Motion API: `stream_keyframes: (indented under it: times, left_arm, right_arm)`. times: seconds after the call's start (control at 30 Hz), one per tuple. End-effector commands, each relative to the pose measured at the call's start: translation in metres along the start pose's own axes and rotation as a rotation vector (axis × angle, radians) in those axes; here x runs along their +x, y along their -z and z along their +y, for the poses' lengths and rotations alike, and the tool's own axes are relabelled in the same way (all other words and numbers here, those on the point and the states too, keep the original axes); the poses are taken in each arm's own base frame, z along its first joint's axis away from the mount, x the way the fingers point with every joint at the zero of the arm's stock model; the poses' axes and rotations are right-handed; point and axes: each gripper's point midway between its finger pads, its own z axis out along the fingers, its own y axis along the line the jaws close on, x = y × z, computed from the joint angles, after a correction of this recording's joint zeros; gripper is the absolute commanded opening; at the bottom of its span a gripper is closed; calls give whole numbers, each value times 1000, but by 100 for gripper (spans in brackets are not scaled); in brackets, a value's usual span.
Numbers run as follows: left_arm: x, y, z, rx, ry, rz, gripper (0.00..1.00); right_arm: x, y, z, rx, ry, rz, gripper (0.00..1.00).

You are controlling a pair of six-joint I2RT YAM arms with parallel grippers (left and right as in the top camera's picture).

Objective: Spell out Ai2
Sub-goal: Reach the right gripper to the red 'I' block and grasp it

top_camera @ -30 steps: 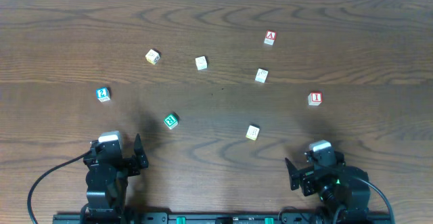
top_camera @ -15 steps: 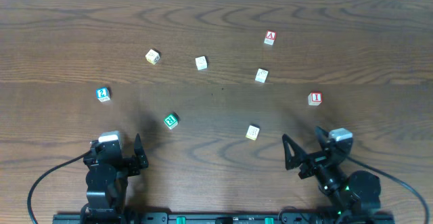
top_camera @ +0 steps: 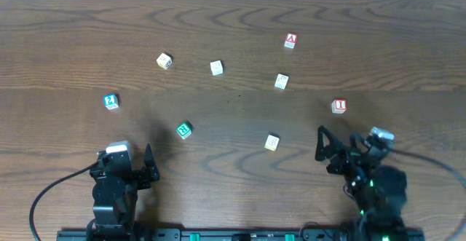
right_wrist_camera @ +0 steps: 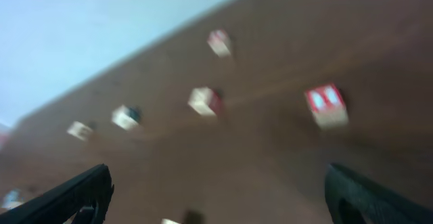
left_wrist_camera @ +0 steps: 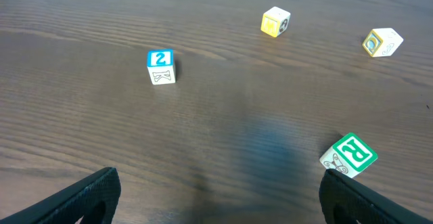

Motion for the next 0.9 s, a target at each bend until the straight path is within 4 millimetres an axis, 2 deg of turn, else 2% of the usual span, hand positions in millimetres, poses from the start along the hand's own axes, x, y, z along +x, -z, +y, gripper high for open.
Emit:
stream_keyframes:
  times: [0.0, 0.2, 0.47, 0.67, 0.73, 0.87]
  left_arm:
    - [5, -2, 2, -8, -17, 8, 95]
    - [5, -2, 2, -8, -17, 8, 95]
    - [5, -2, 2, -8, -17, 8, 95]
    - [5, -2, 2, -8, -17, 8, 95]
    - [5, -2, 2, -8, -17, 8, 95]
    - [5, -2, 2, -8, -17, 8, 95]
  right_arm:
    - [-20, -7, -6, 87, 44, 25, 99]
    - [-36, -41, -17, 193, 161, 233, 99]
    - [-44, -104, -31, 198, 429, 610, 99]
    - [-27, -132, -54, 218, 485, 768, 99]
    - [-16, -136, -68, 259, 486, 814, 99]
    - [0, -138, -81, 279, 468, 875, 99]
